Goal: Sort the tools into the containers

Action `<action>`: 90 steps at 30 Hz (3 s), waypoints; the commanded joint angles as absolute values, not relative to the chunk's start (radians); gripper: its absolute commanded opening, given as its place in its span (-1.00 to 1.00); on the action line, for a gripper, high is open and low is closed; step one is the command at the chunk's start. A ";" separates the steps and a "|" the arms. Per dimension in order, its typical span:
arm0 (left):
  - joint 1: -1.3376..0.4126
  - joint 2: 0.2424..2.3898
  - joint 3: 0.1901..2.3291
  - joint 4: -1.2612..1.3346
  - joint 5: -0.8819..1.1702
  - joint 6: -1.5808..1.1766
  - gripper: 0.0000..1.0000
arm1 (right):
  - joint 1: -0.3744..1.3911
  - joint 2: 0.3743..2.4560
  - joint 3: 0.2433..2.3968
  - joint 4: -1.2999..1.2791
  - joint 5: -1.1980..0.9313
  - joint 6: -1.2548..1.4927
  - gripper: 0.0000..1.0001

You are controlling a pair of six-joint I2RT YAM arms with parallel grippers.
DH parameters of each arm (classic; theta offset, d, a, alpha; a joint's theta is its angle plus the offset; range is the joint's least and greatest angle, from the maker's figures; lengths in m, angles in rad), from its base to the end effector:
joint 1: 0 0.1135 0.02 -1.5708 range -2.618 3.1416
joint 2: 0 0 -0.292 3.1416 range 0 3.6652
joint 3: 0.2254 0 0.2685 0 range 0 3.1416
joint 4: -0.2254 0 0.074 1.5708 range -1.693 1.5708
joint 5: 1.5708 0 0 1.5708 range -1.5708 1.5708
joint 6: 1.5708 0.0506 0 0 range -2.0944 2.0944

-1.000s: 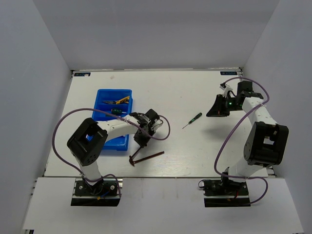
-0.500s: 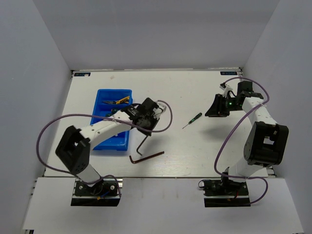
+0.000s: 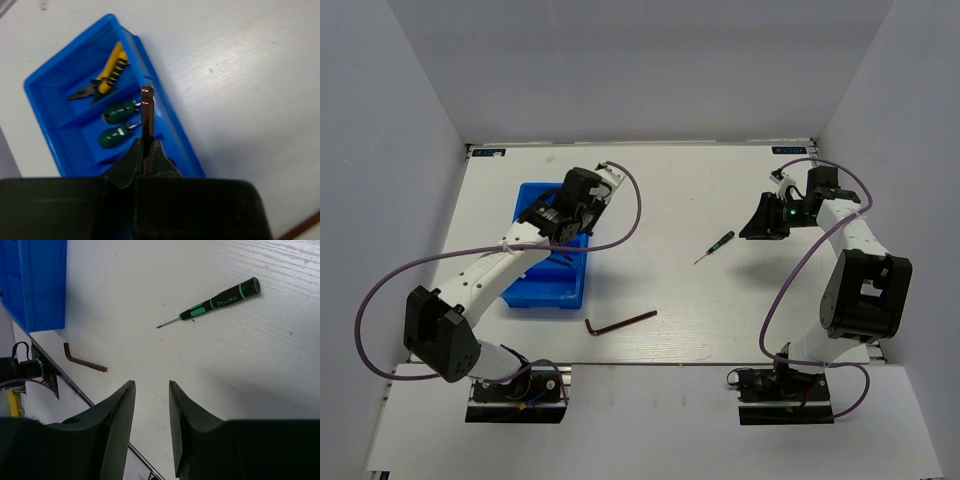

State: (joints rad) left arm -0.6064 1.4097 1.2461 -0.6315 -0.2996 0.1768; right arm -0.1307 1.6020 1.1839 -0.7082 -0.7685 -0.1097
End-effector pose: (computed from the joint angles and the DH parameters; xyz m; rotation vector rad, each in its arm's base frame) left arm 0.2771 -0.1740 0.3310 0.7537 2.2001 0.1401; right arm 0.3418 -0.0095 0.2543 -0.1994 2.4685 0.9232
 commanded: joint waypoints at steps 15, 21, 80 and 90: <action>-0.304 1.348 0.871 -0.031 -0.104 0.532 -1.00 | -0.153 1.609 1.227 -0.730 -0.847 -0.118 -0.22; -0.265 1.377 0.841 0.003 -0.065 0.523 -1.00 | -0.163 1.614 1.224 -0.729 -0.847 -0.121 -0.22; -0.759 1.452 1.101 -0.687 0.460 0.218 -0.21 | -0.167 1.652 1.236 -0.742 -0.842 -0.109 -0.22; -0.997 1.592 1.124 -0.699 0.054 0.111 0.23 | -0.166 1.649 1.244 -0.762 -0.824 -0.141 -0.02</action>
